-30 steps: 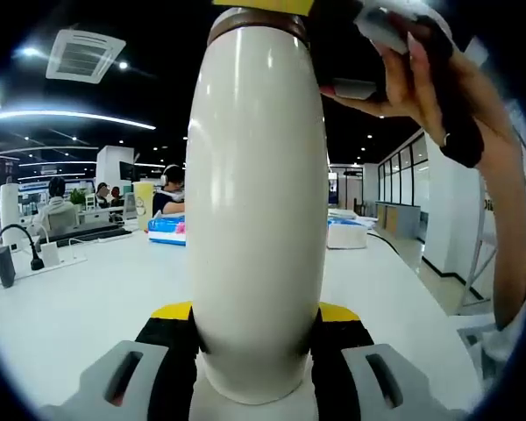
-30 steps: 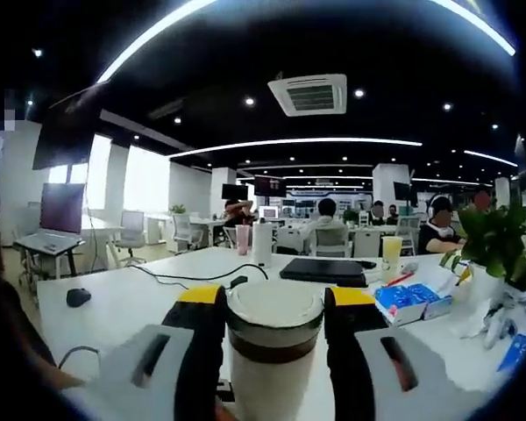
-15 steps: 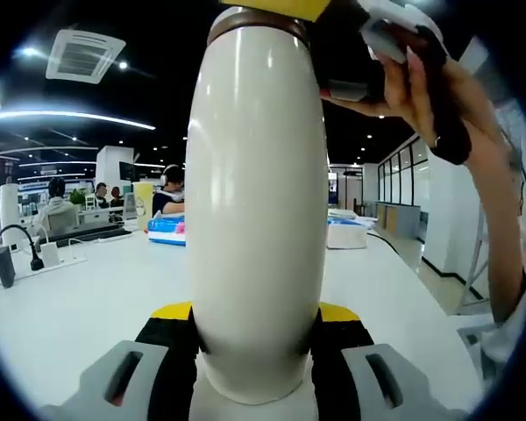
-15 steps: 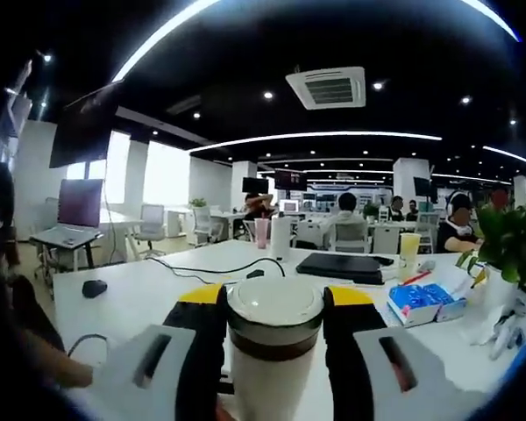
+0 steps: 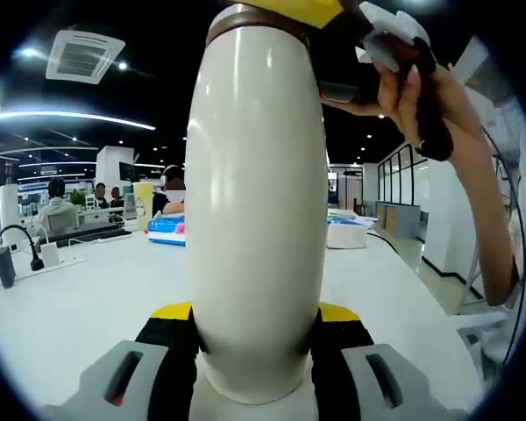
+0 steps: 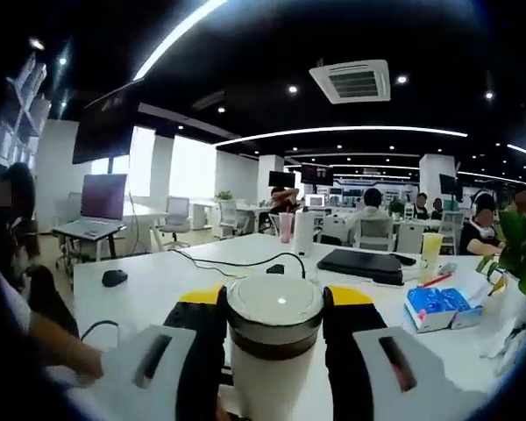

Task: Grasp the water cup twist off the cup lid place the cup lid on the table

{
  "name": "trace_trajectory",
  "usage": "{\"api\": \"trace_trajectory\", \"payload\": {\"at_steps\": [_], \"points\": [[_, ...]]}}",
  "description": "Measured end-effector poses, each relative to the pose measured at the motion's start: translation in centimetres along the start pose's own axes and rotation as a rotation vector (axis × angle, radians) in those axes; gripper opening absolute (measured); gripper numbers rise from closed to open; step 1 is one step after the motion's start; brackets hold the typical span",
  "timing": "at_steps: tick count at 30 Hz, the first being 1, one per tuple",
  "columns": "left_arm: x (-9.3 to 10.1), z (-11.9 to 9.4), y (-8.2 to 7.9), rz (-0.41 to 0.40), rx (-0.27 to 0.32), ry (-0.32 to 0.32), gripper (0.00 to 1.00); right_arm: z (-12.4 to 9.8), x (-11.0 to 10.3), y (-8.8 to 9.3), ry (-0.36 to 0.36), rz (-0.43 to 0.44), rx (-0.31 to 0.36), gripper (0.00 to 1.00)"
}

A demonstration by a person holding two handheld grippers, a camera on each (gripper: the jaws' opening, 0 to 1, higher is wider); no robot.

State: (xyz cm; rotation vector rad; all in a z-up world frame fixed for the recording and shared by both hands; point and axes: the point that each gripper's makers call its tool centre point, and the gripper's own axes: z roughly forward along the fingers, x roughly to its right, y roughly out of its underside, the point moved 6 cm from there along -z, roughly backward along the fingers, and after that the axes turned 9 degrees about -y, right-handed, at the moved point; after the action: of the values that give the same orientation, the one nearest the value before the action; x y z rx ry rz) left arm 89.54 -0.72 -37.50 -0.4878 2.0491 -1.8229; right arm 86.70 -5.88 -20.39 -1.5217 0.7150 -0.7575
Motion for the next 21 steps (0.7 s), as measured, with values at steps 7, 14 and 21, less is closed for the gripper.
{"api": "trace_trajectory", "payload": {"at_steps": [7,14,21], "points": [[0.0,0.01,0.05,-0.005,-0.001,-0.003,0.51,0.2,0.26,-0.07,-0.046,0.003,-0.017,0.45],[0.03,0.05,0.08,-0.002,0.0,-0.003,0.51,0.24,0.49,-0.08,-0.097,-0.006,-0.057,0.45],[0.06,0.08,0.07,0.005,0.0,-0.001,0.51,-0.06,0.48,0.03,-0.157,-0.019,-0.076,0.45]]}}
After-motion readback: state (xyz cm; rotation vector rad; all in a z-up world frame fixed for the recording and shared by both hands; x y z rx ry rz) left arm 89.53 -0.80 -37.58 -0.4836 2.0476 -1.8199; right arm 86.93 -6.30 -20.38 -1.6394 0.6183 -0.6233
